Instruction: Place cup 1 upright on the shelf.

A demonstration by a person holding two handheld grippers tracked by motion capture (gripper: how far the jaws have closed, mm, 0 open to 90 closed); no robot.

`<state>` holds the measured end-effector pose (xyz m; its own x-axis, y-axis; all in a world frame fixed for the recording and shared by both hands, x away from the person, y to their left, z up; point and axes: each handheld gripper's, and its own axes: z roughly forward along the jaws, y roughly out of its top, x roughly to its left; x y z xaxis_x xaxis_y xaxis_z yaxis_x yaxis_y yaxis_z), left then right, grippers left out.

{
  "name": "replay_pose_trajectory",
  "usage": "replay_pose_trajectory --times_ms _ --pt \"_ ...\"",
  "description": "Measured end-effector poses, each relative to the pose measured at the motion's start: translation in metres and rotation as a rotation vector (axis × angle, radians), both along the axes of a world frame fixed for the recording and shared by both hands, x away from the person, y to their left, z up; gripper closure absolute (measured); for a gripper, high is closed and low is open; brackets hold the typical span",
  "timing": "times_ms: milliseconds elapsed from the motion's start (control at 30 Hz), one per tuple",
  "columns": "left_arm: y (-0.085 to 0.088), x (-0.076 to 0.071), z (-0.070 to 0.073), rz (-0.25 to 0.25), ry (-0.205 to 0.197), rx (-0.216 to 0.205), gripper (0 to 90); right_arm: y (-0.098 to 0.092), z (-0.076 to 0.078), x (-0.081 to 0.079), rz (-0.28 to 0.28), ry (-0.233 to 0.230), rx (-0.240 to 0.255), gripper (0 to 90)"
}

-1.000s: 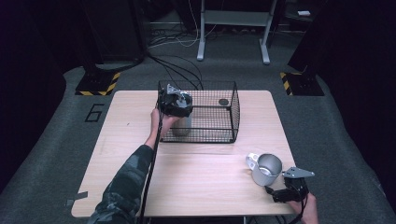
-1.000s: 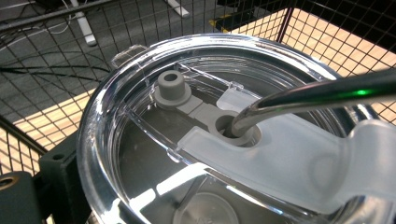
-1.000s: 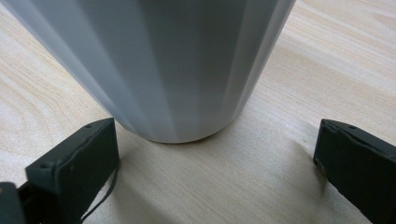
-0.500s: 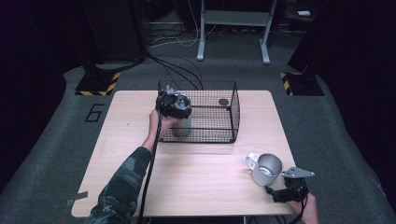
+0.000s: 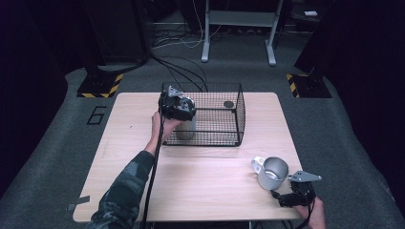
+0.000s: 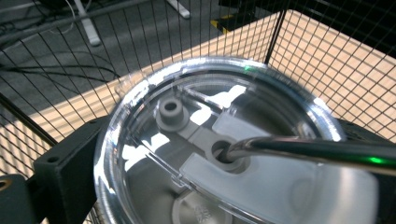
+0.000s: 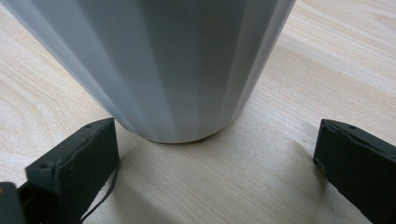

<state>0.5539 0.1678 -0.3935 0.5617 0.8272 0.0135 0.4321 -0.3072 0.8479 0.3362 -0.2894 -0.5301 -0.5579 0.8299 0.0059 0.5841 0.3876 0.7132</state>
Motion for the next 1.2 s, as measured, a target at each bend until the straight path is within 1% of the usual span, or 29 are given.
replay_pose_trajectory --times_ms 67,100,133,167,200,233,267,300,333,367,400,433,467,500,533,633,800,833,867,900,933,967,1000,1033,1067,1100,1133,1167,1200 --pt "0.002 -0.001 0.005 -0.001 -0.015 -0.015 0.0 0.000 0.000 0.000 0.000 0.001 0.000 0.0" --pt "0.003 -0.004 0.010 0.007 -0.042 -0.010 0.0 0.000 0.000 0.000 0.002 0.000 0.001 0.0" --pt "0.003 -0.004 0.010 0.007 -0.042 -0.010 0.0 0.000 0.000 0.000 0.002 0.000 0.001 0.0" --pt "0.003 -0.008 0.015 -0.005 -0.057 -0.007 0.0 0.000 0.000 0.000 0.002 0.000 -0.002 0.0" --pt "0.003 -0.008 0.015 -0.005 -0.057 -0.007 0.0 0.000 0.000 0.000 0.002 0.000 -0.002 0.0" --pt "0.002 -0.012 0.019 -0.011 -0.065 0.007 0.0 0.000 0.000 0.000 0.002 0.001 0.001 0.0" --pt "0.002 -0.012 0.019 -0.011 -0.065 0.007 0.0 0.000 0.000 0.000 0.002 0.001 0.001 0.0" --pt "0.003 -0.015 0.023 -0.013 -0.073 0.010 0.0 0.000 0.000 0.000 0.002 0.004 0.007 0.0" --pt "0.003 -0.015 0.023 -0.013 -0.073 0.010 0.0 0.000 0.000 0.000 0.002 0.004 0.007 0.0" --pt "0.004 -0.017 0.026 -0.023 -0.070 0.011 0.0 0.000 0.000 0.000 0.003 0.003 0.006 0.0" --pt "0.005 -0.018 0.028 -0.021 -0.074 0.004 0.0 0.000 0.000 0.000 0.006 0.000 -0.005 0.0" --pt "0.006 -0.020 0.031 -0.025 -0.075 0.001 0.0 0.000 0.000 0.000 -0.001 0.000 0.000 0.0" --pt "0.007 -0.023 0.034 -0.024 -0.080 0.002 0.0 0.000 0.000 0.000 0.003 0.000 -0.002 0.0" --pt "0.009 -0.027 0.040 -0.034 -0.085 -0.001 0.0 0.000 0.000 0.000 0.003 0.002 0.002 0.0" --pt "0.009 -0.027 0.040 -0.034 -0.085 -0.001 0.0 0.000 0.000 0.000 0.003 0.002 0.002 0.0" --pt "0.013 -0.037 0.046 -0.047 -0.093 0.004 0.0 0.000 0.000 0.000 0.002 0.001 0.001 0.0" --pt "0.019 -0.050 0.052 -0.076 -0.095 0.016 0.0 0.000 0.000 0.000 0.000 0.000 0.000 0.0" --pt "0.022 -0.055 0.053 -0.083 -0.100 0.014 0.0 0.000 0.000 0.000 -0.001 -0.003 0.002 0.0" --pt "0.022 -0.055 0.053 -0.083 -0.100 0.014 0.0 0.000 -0.001 0.000 -0.003 -0.009 0.004 0.0" --pt "0.025 -0.061 0.055 -0.093 -0.099 0.010 0.0 0.000 0.000 0.000 0.000 0.001 0.000 0.0" --pt "0.025 -0.061 0.055 -0.093 -0.099 0.010 0.0 0.000 0.000 0.000 -0.001 0.000 0.000 0.0" --pt "0.028 -0.068 0.056 -0.100 -0.106 0.027 0.0 0.000 0.000 0.000 0.001 0.001 0.001 0.0" --pt "0.028 -0.068 0.056 -0.100 -0.106 0.027 0.0 0.000 0.000 0.000 0.001 0.001 0.001 0.0" --pt "0.031 -0.074 0.055 -0.108 -0.108 0.030 0.0 0.000 0.000 0.000 0.001 0.003 0.006 0.0" --pt "0.031 -0.074 0.055 -0.108 -0.108 0.030 0.0 0.000 0.000 0.000 0.001 0.003 0.006 0.0" --pt "0.034 -0.080 0.054 -0.116 -0.102 0.033 0.0 0.000 0.000 0.000 -0.001 0.000 0.008 0.0" --pt "0.034 -0.080 0.054 -0.116 -0.102 0.033 0.0 0.000 0.000 0.000 -0.001 0.000 0.008 0.0" --pt "0.037 -0.087 0.052 -0.113 -0.110 0.034 0.0 0.000 0.000 0.000 0.001 0.003 0.006 0.0" --pt "0.037 -0.087 0.052 -0.113 -0.110 0.034 0.0 0.000 0.000 0.000 0.001 0.003 0.006 0.0"
